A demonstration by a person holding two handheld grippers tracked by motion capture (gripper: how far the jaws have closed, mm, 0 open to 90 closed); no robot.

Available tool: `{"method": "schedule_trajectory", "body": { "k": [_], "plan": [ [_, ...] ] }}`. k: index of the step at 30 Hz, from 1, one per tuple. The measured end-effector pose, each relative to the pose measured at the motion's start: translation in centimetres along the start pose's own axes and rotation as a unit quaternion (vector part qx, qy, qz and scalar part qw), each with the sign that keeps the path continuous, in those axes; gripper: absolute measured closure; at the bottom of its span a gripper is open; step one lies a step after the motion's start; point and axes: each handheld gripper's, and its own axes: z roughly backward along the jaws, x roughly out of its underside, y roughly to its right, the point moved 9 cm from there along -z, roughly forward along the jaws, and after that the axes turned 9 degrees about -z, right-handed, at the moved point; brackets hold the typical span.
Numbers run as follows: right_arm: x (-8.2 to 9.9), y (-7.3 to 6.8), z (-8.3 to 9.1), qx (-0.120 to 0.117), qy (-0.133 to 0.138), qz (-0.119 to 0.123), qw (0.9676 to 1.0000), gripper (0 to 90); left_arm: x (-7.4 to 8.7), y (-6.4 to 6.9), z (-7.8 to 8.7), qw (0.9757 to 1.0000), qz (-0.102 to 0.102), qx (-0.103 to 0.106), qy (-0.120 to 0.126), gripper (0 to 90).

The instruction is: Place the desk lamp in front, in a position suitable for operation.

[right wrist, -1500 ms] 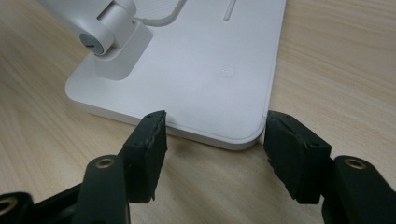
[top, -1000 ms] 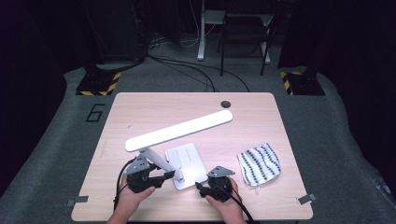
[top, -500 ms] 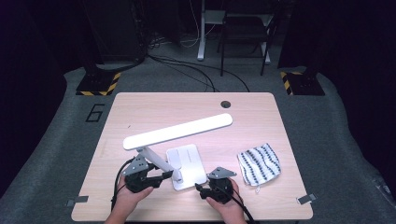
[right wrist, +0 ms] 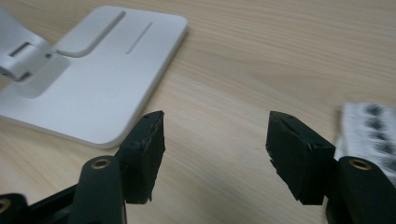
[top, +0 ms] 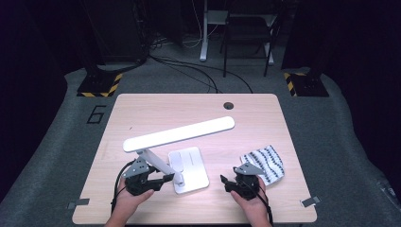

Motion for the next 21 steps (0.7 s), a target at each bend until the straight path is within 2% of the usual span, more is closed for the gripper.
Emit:
{"method": "schedule_trajectory", "body": {
  "k": [1,2,3,4,6,8,9,10,14,21],
  "plan": [
    [0.0,0.0,0.0,0.0,0.0,0.0,1.0,36.9,0.0,0.0,0.0,1.0,0.0,0.0,0.0,53.4],
    [-0.1,1.0,0.4,0.011,0.003,-0.001,0.9999,37.3,0.1,0.0,0.1,1.0,0.001,0.004,-0.003,53.4],
    [-0.1,1.0,0.4,0.011,0.003,-0.001,0.9999,37.3,0.1,0.0,0.1,1.0,0.001,0.004,-0.003,53.4],
    [-0.3,1.9,0.9,0.016,0.011,-0.007,0.9998,38.8,0.0,0.0,0.1,1.0,0.001,0.003,-0.002,53.4],
    [-0.4,2.2,1.0,0.021,0.014,-0.009,0.9996,39.3,0.1,0.0,0.1,1.0,0.0,0.003,-0.002,53.5],
    [-0.6,3.3,1.6,0.032,0.022,-0.019,0.999,39.6,0.1,0.0,0.2,1.0,0.001,0.003,-0.001,53.5],
    [-0.6,3.3,1.6,0.032,0.022,-0.019,0.999,39.6,0.1,0.0,0.2,1.0,0.001,0.003,-0.001,53.5],
    [-0.7,3.9,1.8,0.038,0.027,-0.016,0.9988,39.6,0.1,0.0,0.2,1.0,0.002,0.002,0.0,53.5],
    [-0.7,4.8,2.3,0.056,0.029,-0.012,0.998,39.6,0.1,0.1,0.3,1.0,0.001,0.009,-0.003,53.6],
    [-0.1,8.0,3.0,0.097,0.025,-0.026,0.9947,39.2,0.2,0.1,0.4,0.9999,0.0,0.014,-0.004,53.6]
  ]
}}
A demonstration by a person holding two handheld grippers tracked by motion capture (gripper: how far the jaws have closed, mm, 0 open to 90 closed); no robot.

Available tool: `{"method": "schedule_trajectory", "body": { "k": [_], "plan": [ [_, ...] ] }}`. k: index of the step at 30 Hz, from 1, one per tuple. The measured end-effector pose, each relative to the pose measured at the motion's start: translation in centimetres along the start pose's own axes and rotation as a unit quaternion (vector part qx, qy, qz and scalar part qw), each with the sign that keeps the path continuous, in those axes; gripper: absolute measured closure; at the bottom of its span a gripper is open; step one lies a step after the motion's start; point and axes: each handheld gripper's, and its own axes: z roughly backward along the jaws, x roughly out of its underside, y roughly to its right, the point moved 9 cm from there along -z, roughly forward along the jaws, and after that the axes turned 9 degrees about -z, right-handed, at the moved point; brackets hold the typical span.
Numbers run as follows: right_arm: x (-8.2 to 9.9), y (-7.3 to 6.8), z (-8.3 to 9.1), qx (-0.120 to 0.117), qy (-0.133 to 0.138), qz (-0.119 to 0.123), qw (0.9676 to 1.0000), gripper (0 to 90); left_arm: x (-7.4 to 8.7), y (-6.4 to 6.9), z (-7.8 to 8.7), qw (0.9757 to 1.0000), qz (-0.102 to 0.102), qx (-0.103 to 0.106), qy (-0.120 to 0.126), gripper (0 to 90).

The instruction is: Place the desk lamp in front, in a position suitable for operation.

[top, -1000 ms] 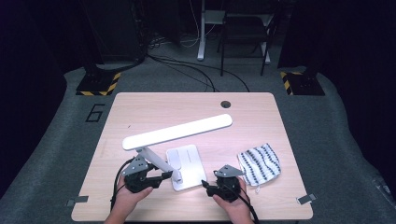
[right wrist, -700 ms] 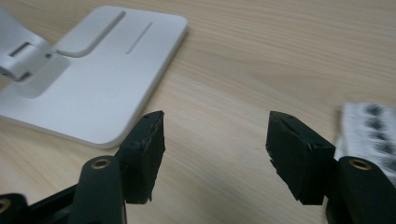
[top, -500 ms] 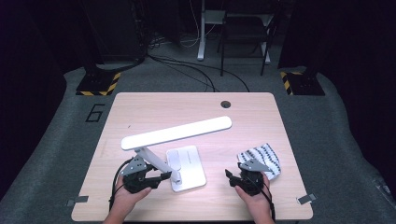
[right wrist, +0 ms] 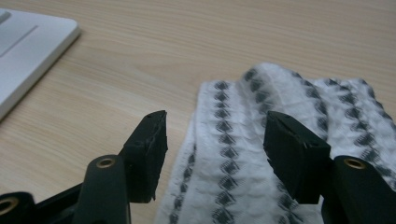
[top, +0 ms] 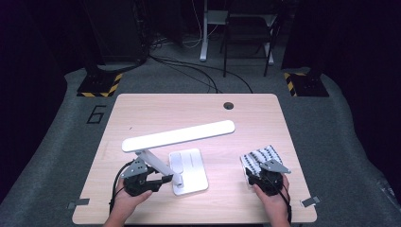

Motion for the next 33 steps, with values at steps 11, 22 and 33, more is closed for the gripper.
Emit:
{"method": "schedule_trajectory", "body": {
  "k": [11,22,33],
  "plan": [
    [0.7,2.6,-0.4,0.035,-0.011,-0.007,0.9993,38.6,0.0,0.1,0.1,1.0,-0.002,-0.004,0.003,53.6],
    [1.2,3.2,-0.6,0.04,-0.018,-0.001,0.9991,33.7,0.1,0.2,0.2,1.0,0.0,-0.004,0.005,53.6],
    [1.4,4.2,-0.2,0.054,-0.024,-0.02,0.998,31.6,0.2,0.2,0.5,1.0,0.001,-0.002,0.003,53.8]
  ]
}}
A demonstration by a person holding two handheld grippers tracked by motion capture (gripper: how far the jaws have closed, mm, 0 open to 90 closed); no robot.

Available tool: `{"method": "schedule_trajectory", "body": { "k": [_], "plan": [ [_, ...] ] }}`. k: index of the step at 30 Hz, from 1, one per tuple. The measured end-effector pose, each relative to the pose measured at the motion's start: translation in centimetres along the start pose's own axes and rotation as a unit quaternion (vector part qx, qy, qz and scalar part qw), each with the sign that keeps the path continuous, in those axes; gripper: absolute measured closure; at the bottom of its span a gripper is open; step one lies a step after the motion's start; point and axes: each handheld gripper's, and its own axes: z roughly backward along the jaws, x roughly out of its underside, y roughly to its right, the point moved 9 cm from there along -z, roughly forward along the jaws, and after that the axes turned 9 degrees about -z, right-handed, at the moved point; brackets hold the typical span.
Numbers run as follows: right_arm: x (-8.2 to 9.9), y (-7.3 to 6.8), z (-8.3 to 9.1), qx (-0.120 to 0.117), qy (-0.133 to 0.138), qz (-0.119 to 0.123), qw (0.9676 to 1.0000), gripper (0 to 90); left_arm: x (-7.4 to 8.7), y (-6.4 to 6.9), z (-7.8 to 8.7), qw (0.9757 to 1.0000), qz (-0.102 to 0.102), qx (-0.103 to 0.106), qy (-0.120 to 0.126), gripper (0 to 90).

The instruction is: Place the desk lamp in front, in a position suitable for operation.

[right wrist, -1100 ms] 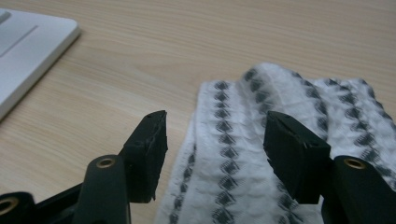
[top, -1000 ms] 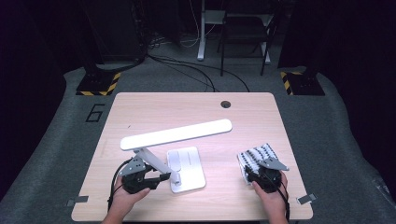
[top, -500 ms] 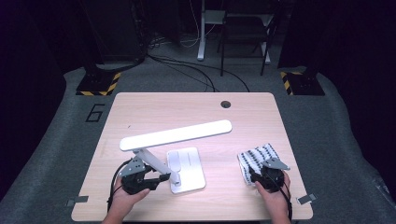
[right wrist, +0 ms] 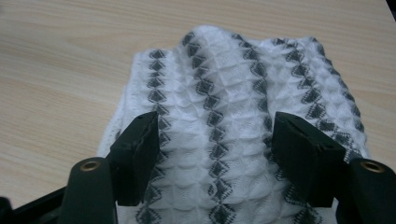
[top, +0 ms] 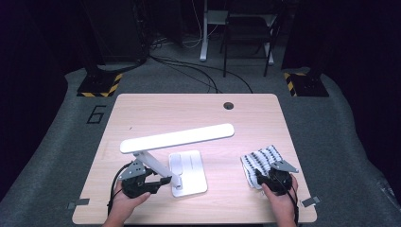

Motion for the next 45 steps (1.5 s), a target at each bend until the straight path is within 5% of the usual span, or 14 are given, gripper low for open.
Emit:
{"method": "schedule_trajectory", "body": {
  "k": [18,26,32,34,45],
  "plan": [
    [0.7,0.3,-1.1,-0.003,-0.019,-0.006,0.9998,37.0,0.0,0.0,0.0,1.0,-0.001,0.0,0.003,53.8],
    [0.8,-0.8,-0.9,-0.032,-0.024,0.01,0.9991,68.5,0.0,0.0,0.0,1.0,0.001,0.001,0.005,53.8],
    [0.6,-1.4,-0.8,-0.042,-0.02,0.013,0.9989,80.0,0.0,0.0,0.0,1.0,0.001,-0.002,0.004,53.8],
    [0.5,-1.8,-0.5,-0.053,-0.018,0.004,0.9985,80.9,0.0,0.0,0.0,1.0,0.001,-0.002,0.004,53.9],
    [-0.4,-6.1,1.1,-0.105,0.001,0.039,0.9937,81.1,-0.1,0.5,-0.3,1.0,0.0,0.003,0.0,53.9]
  ]
}}
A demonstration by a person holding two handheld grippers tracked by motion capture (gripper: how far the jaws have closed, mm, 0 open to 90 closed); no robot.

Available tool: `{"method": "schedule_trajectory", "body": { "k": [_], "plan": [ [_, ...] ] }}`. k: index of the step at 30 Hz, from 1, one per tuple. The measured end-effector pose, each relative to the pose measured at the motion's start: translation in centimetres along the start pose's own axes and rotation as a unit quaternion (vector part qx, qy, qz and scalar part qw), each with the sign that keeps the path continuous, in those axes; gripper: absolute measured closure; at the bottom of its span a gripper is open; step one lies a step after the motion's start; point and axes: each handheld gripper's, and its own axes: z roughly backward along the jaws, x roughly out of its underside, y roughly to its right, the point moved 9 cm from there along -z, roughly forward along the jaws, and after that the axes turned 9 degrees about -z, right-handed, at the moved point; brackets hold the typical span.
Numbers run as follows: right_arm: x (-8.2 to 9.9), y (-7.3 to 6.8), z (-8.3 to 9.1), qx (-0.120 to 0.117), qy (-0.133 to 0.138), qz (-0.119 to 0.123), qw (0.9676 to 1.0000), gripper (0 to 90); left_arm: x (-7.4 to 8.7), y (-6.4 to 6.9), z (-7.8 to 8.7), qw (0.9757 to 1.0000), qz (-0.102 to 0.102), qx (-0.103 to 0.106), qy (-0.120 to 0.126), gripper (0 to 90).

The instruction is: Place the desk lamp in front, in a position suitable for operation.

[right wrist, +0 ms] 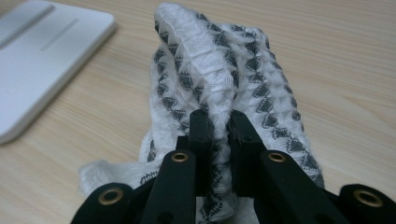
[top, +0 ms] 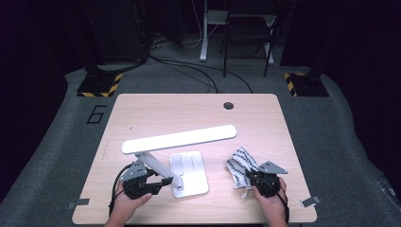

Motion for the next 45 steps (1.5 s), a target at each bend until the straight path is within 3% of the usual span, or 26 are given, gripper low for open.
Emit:
{"method": "schedule_trajectory", "body": {
  "k": [1,4,5,7,9,11,15,17,19,23,27,33,36,40,41,42,45],
  "plan": [
    [-0.3,-1.2,0.0,-0.016,0.002,-0.003,0.9999,81.1,0.0,0.0,-0.1,1.0,0.0,-0.005,0.002,53.9],
    [-0.5,-2.5,-0.1,-0.031,0.001,0.007,0.9995,81.1,-0.1,0.1,-0.2,1.0,-0.001,-0.002,0.002,53.9],
    [-0.7,-3.8,-0.1,-0.041,0.002,0.015,0.9991,81.0,-0.1,0.2,-0.1,1.0,-0.002,-0.002,0.001,53.9],
    [-0.7,-4.2,-0.1,-0.047,0.004,0.019,0.9987,81.0,-0.1,0.2,-0.2,1.0,0.0,-0.003,0.003,53.9],
    [-1.0,-6.2,0.0,-0.072,0.005,0.027,0.997,80.9,-0.1,0.3,-0.2,1.0,-0.001,-0.001,0.002,53.9],
    [-1.1,-6.6,-0.1,-0.078,0.008,0.027,0.9966,80.9,-0.1,0.4,-0.2,1.0,-0.001,0.0,0.003,53.9],
    [-1.5,-9.4,-0.5,-0.12,0.009,0.019,0.9925,80.6,-0.1,0.6,-0.2,1.0,-0.002,0.0,0.003,53.9],
    [-1.5,-9.7,-0.6,-0.127,0.009,0.023,0.9916,80.5,-0.1,0.6,-0.2,1.0,-0.001,0.001,0.003,53.9],
    [-1.1,-11.3,-1.0,-0.145,-0.002,0.025,0.9891,80.3,-0.1,0.7,-0.2,1.0,-0.002,0.001,0.004,53.9],
    [-0.4,-12.5,-1.4,-0.153,-0.016,0.034,0.9875,80.0,-0.1,0.7,-0.3,1.0,-0.004,0.003,0.003,53.9],
    [0.7,-14.1,-2.1,-0.163,-0.033,0.064,0.984,78.4,-0.1,0.7,-0.3,1.0,-0.004,0.004,0.004,53.9],
    [1.2,-14.4,-3.0,-0.159,-0.047,0.073,0.9834,71.9,-0.1,0.7,-0.3,1.0,-0.003,0.005,0.006,53.9],
    [1.3,-14.3,-3.0,-0.153,-0.043,0.073,0.9847,68.0,-0.1,0.7,-0.3,1.0,-0.003,0.005,0.006,53.8],
    [1.1,-14.3,-2.6,-0.147,-0.033,0.093,0.9842,61.3,-0.1,0.7,-0.3,0.9999,-0.003,0.006,0.008,53.8],
    [0.9,-14.3,-2.5,-0.145,-0.025,0.1,0.9839,55.5,-0.1,0.7,-0.3,0.9999,-0.003,0.006,0.009,53.8],
    [0.9,-14.3,-2.5,-0.145,-0.025,0.1,0.9839,55.5,-0.1,0.7,-0.3,0.9999,-0.003,0.006,0.009,53.8],
    [0.4,-13.9,-2.9,-0.134,-0.016,0.098,0.986,43.6,-0.1,0.7,-0.3,0.9999,-0.003,0.006,0.009,53.8]
  ]
}}
